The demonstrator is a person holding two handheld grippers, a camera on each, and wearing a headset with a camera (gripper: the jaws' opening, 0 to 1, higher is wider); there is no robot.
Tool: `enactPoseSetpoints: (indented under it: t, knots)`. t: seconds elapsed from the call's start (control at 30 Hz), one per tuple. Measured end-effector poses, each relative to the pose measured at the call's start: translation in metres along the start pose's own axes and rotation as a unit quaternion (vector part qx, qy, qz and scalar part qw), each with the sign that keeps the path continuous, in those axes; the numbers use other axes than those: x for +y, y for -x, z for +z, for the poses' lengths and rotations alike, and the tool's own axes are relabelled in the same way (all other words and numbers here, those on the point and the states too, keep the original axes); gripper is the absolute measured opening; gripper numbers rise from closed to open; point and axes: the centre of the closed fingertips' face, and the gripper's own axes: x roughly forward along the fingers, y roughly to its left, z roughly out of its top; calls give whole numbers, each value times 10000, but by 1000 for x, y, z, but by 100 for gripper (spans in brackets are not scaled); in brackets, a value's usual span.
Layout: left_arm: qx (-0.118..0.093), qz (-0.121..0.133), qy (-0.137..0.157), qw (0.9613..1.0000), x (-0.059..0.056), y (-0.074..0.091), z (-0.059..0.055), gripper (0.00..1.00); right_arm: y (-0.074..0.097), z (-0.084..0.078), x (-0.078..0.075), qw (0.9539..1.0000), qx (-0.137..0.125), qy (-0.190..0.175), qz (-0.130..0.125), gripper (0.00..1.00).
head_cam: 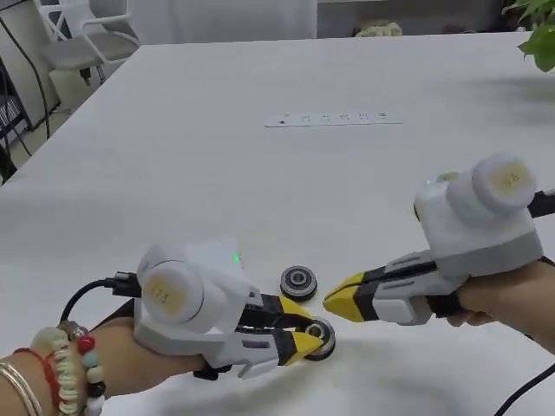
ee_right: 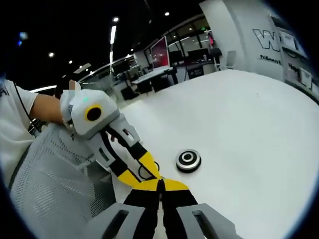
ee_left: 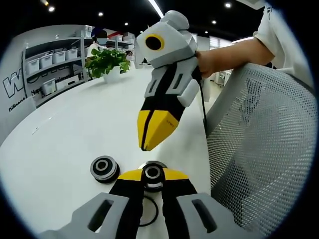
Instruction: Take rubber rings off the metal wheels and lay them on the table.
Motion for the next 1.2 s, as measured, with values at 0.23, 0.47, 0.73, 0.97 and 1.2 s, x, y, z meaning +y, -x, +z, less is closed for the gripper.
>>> enactPoseSetpoints:
  t: [0.23,0.47,0.73,0.97,1.2]
  knots:
    - [-1,0,-6,10000,0,0,0,8,-4,-17,1,9983,403,422,93,0]
    - [-20,-3,6,10000,0,0,0,8,-9,-28,8,9951,630,730,224,10]
    - [-37,-3,23,10000,1,0,0,8,-18,-33,10,9915,695,1071,249,19]
    - [-43,-3,25,10000,1,0,0,8,-18,-32,9,9924,636,1026,235,17]
    - [-58,4,93,9999,1,0,0,8,-15,-34,5,9897,701,1241,151,0]
